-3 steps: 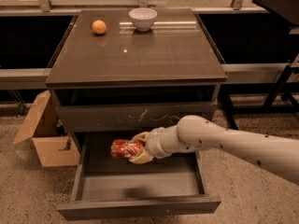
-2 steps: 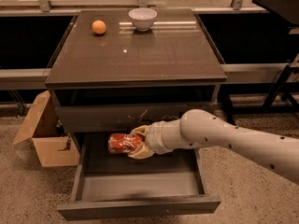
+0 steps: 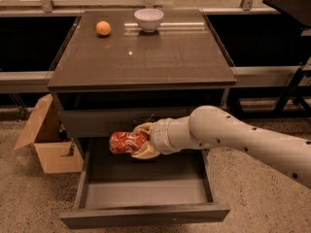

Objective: Pick coke can from middle drawer and place on counter

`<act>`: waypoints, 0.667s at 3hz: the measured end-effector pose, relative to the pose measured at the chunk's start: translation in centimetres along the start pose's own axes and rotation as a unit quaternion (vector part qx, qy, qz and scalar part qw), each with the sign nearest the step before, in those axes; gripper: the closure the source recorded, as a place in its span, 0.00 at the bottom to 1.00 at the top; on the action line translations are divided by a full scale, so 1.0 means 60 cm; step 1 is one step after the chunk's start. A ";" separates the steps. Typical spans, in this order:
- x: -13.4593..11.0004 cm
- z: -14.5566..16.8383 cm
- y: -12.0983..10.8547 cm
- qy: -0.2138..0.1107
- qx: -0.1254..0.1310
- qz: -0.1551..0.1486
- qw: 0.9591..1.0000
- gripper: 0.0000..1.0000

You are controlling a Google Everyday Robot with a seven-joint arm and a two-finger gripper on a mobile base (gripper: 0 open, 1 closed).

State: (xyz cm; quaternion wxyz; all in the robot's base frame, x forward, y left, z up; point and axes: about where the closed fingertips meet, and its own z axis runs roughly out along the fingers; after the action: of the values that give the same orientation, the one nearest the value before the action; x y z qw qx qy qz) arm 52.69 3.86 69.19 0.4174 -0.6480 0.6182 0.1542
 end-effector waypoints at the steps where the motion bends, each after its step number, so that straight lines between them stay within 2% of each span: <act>1: -0.020 -0.033 -0.036 0.002 0.010 -0.012 1.000 1.00; 2: -0.067 -0.111 -0.117 -0.002 0.036 -0.040 0.999 1.00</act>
Offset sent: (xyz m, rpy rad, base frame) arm 0.0596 -0.0512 0.1515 0.0009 -0.1762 -0.0106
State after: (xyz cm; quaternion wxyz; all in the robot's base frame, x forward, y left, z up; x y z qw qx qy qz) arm 56.35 0.89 78.53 0.4477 -0.6564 0.5959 0.1167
